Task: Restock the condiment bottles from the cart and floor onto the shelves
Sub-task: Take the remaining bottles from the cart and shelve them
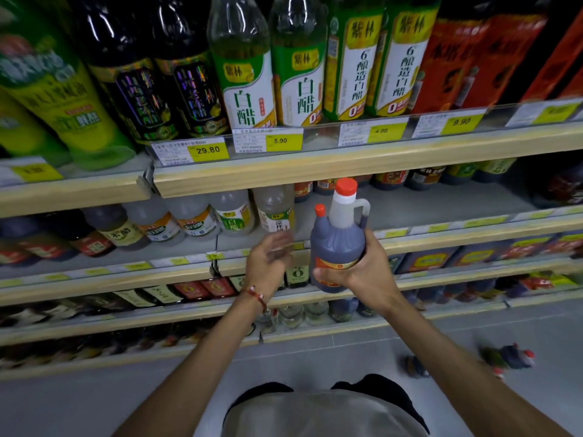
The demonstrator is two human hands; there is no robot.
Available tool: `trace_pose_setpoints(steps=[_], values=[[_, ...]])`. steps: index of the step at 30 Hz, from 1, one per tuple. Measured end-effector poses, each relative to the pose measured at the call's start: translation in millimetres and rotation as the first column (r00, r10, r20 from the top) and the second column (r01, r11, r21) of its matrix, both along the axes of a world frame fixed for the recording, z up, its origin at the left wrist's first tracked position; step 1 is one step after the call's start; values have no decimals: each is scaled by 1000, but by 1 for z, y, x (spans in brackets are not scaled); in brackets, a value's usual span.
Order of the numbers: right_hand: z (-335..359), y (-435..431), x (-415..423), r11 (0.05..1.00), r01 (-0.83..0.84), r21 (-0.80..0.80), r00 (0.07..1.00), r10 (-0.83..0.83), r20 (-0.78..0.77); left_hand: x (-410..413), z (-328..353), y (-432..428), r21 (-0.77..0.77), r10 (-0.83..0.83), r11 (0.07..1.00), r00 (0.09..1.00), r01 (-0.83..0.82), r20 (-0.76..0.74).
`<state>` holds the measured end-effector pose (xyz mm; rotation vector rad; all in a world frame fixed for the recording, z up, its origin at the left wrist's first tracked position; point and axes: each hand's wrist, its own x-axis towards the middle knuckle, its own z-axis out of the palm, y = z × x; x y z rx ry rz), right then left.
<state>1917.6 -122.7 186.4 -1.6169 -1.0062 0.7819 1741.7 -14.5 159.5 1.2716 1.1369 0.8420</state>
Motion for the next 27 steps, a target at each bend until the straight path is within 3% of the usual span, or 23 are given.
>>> trace_pose_setpoints(steps=[3, 6, 11, 16, 21, 27], values=[[8, -5, 5, 998, -59, -8, 996, 58, -74, 1, 17, -33, 47, -232, 971, 972, 233, -33], [13, -9, 13, 989, -148, -11, 980, 145, -134, 6, 25, -50, 35, -340, 940, 941, 340, -6], [15, -11, 38, 910, -410, -68, 901, 393, -182, 27, 32, -62, 51, -234, 970, 971, 236, -48], [15, 0, 60, 821, -545, -171, 835, 549, -32, 41, 26, -67, 106, -126, 985, 990, 133, -70], [9, 18, 63, 911, -388, -141, 865, 413, 286, 56, 21, -50, 205, -53, 976, 996, 67, -73], [-18, 53, 62, 975, -210, 71, 945, 184, 269, 74, 1, -5, 488, 33, 869, 974, 82, -223]])
